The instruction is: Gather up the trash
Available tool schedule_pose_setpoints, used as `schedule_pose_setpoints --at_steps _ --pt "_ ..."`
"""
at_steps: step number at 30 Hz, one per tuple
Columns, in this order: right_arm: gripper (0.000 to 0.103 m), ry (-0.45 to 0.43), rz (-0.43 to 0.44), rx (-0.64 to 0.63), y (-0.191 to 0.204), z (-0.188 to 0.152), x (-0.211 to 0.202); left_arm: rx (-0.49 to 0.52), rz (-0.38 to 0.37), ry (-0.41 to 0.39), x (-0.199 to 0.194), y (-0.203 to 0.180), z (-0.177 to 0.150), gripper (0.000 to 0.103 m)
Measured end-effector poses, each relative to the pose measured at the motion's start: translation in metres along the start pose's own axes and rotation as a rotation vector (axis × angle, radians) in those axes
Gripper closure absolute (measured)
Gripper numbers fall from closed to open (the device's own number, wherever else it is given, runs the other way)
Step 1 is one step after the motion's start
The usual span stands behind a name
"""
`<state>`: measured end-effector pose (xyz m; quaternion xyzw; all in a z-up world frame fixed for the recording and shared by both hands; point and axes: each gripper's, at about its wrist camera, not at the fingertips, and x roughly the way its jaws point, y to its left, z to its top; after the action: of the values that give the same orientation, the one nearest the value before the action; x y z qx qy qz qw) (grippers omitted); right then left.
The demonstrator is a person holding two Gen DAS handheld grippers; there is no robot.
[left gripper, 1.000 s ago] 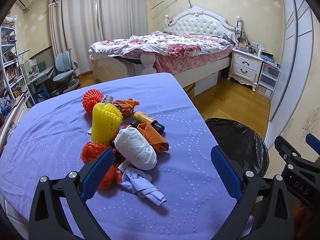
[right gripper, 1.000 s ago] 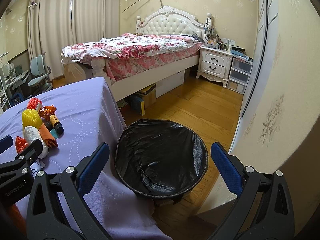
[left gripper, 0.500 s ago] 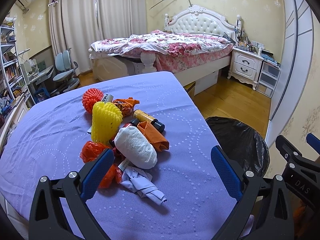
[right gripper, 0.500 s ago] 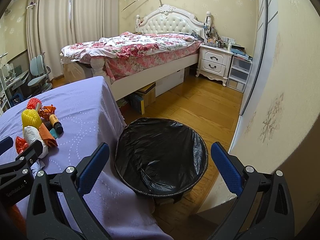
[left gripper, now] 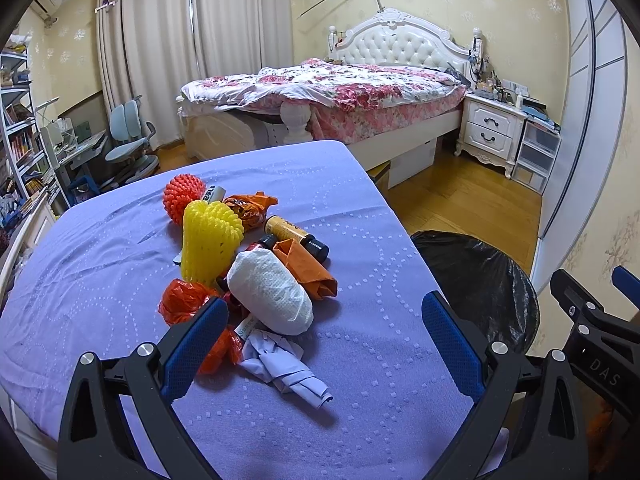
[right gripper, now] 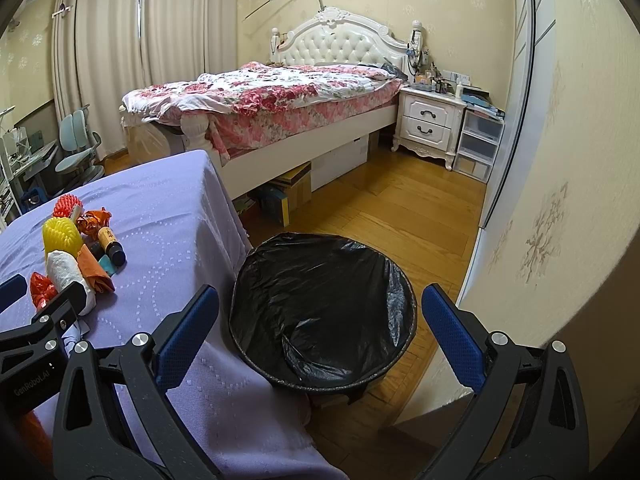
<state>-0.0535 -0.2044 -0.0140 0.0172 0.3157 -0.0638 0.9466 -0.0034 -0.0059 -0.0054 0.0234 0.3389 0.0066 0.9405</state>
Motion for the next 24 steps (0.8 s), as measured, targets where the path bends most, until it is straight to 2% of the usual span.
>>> schedule_pose_setpoints --at_steps 18,24 --pt "0.004 0.007 0.002 0.002 -0.001 -0.003 0.002 0.001 -0.001 0.004 0.004 0.0 0.0 0.006" --pt "0.004 0.01 0.004 0.002 0.001 -0.007 0.003 0.004 -0.004 0.012 0.009 0.0 -0.013 0.006"
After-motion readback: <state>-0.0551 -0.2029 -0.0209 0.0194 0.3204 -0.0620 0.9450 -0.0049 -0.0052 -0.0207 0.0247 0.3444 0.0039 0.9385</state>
